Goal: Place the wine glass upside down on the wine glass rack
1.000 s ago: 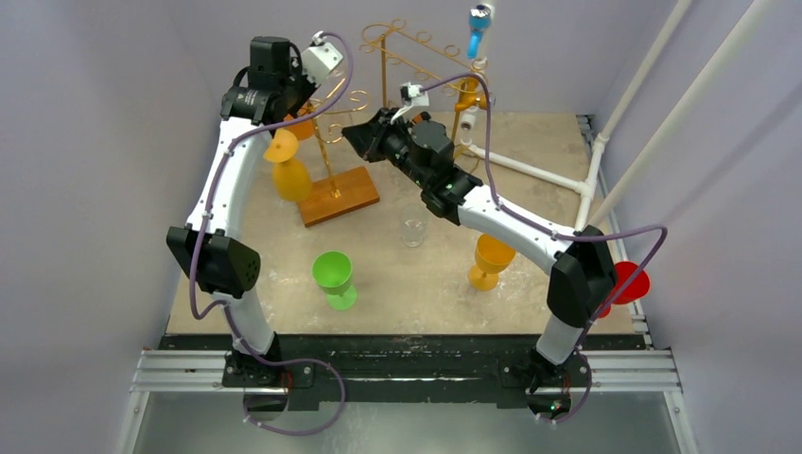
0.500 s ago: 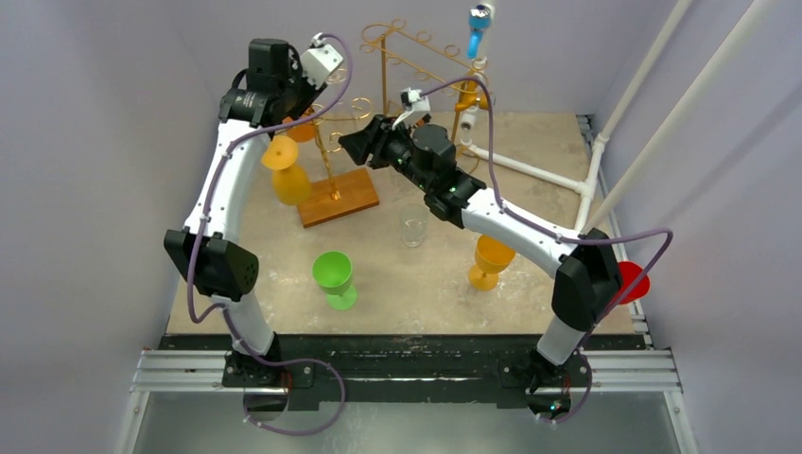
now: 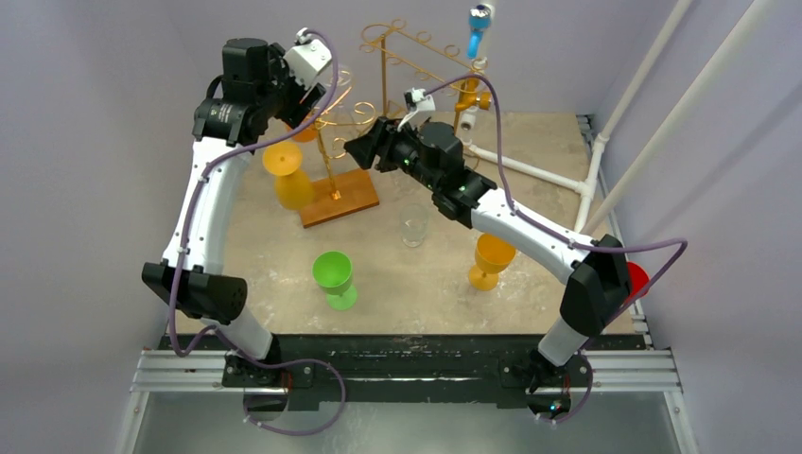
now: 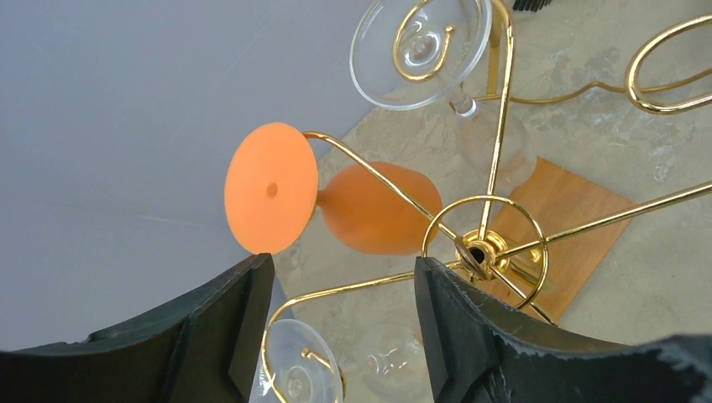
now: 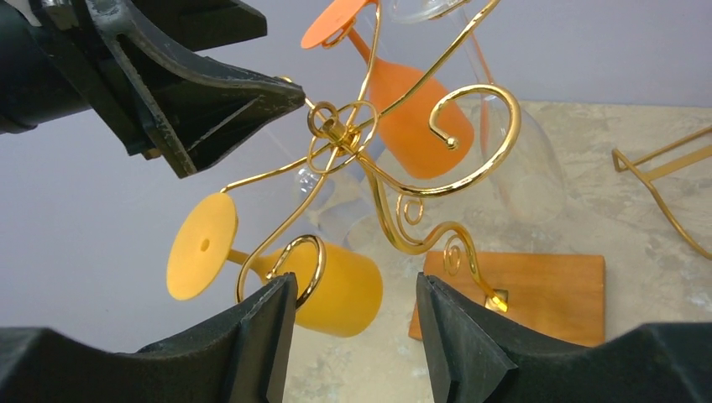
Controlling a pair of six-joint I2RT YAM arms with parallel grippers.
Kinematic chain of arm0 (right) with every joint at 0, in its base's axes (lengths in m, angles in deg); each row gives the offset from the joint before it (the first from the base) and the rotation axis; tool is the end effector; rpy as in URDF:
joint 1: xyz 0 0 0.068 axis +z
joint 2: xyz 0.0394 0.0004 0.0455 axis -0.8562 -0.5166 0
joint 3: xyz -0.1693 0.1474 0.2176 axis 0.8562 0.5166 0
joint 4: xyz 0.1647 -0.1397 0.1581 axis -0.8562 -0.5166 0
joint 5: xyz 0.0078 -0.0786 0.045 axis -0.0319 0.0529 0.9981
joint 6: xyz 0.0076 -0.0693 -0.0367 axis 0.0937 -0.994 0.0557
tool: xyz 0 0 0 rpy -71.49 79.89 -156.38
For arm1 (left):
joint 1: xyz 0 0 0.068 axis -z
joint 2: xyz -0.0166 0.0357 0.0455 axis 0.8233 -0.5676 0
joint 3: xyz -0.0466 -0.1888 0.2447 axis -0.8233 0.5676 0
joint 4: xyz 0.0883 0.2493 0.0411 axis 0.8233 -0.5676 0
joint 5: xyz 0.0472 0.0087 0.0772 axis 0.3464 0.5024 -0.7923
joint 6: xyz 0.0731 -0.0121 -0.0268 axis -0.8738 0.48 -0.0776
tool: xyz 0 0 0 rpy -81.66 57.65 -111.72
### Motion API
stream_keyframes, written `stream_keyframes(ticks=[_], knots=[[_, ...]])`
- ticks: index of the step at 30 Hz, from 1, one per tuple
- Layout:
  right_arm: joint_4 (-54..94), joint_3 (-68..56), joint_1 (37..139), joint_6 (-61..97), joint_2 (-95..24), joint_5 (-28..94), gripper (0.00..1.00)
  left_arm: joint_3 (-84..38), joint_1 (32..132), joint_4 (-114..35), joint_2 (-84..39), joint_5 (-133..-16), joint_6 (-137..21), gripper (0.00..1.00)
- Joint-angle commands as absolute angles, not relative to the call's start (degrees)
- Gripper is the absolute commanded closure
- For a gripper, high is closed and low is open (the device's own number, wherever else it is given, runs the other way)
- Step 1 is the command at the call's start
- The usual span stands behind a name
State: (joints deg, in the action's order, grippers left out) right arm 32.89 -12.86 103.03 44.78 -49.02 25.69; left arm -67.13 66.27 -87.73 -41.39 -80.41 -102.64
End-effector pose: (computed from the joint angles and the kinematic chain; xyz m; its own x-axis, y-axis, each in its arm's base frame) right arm 0.3188 0.3094 0.4250 -0.3831 0.4003 -0.8325 -0.5816 0.5956 0.5541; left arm 0.3790 -0.0754 0.5068 -0.2169 0.5985 -0.7712 0.4092 0.7730 0.4847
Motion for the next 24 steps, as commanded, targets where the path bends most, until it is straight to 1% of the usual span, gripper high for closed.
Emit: stream_keyframes(ticks=[1,12,17,20,24], knots=[[26.1,-16.8,102.0,41.7,-49.2,26.1,0.38,-66.3,66.0,-87.2,-39.8,-79.3,-101.5,0.34],[24.4,-21.0,100.2,40.4,-49.0,27.7,0.36,-67.5,66.0,-87.8,-40.5,-79.5,-100.8,0.37],[21.7,-19.1,98.8,38.5,-46.1,26.9,0.35,-70.0,66.0,-89.0,-40.1,-79.1,-100.0,0.37],[19.6,-16.1,97.9,37.2,-43.7,25.9,0.37,-70.7,66.0,-89.2,-39.3,-78.1,-98.6,0.37],[15.0,-11.0,97.7,33.3,-40.5,21.8,0.37,-72.0,66.0,-89.4,-38.4,-77.4,-95.6,0.34]])
